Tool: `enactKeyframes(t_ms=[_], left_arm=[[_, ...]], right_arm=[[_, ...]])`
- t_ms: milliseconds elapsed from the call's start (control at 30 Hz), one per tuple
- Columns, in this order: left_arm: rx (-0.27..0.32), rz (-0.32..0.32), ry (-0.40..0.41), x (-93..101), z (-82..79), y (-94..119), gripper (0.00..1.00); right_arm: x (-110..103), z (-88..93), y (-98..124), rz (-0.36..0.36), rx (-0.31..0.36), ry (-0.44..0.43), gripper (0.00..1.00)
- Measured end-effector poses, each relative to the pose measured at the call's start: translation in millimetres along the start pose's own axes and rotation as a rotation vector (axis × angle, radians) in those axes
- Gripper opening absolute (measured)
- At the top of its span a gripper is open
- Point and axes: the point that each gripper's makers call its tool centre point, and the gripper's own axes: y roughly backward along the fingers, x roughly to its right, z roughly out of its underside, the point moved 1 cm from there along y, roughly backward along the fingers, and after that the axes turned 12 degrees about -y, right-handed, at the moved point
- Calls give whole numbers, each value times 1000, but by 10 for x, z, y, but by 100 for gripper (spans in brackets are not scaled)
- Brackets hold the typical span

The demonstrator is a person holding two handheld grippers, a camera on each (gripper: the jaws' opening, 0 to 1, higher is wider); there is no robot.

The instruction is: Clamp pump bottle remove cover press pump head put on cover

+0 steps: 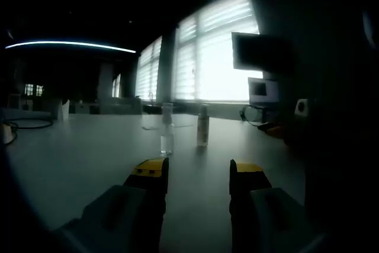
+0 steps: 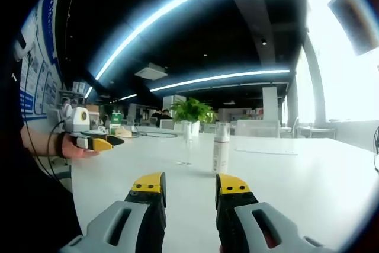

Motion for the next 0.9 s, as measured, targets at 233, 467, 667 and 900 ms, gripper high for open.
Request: enactKeyframes(t_ms=[233,467,667,900], left_arm=[[0,-1,0,-7,3,0,32],[-1,-1,0,-11,5,-1,32],[0,-1,0,-21,9,-1,32],[1,-3,2,-28,9,1,32]], right_arm=[[1,2,-1,0,-1,1,28],[-1,1,-2,-1,-1,0,28],[-6,2,-2,-2,-2,0,28],[-11,2,-1,-2,0,0,28]])
